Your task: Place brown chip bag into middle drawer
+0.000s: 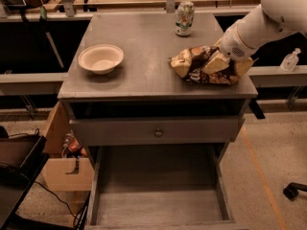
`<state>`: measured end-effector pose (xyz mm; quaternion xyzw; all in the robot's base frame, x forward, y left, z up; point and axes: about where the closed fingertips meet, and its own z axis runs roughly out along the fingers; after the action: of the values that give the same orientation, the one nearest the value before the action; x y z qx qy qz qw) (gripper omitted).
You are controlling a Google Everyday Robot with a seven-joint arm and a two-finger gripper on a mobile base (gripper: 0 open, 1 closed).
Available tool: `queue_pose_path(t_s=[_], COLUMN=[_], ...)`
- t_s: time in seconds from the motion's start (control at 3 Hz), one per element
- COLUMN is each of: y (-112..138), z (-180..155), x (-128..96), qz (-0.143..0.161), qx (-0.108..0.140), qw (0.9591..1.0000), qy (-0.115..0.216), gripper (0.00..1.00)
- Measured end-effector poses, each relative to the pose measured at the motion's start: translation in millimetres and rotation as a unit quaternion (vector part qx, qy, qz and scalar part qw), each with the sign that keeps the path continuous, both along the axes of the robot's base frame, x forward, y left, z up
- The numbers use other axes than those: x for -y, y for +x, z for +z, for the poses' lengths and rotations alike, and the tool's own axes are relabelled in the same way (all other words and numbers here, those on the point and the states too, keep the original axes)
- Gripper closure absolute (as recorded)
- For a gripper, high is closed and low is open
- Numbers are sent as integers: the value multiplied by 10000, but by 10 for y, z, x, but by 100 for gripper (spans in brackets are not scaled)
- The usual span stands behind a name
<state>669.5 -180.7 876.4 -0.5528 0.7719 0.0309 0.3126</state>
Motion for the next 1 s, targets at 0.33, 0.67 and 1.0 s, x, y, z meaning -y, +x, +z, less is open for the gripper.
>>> queue_pose_path(t_s=[0.33, 0.67, 1.0], y=[0, 0, 61], z=[0, 0, 367], x=[0, 0, 98], qz=[0, -1, -197], qx=[0, 0, 152], qw=[10000, 10000, 9984], qy=[-1, -1, -511], gripper=[100, 100, 100])
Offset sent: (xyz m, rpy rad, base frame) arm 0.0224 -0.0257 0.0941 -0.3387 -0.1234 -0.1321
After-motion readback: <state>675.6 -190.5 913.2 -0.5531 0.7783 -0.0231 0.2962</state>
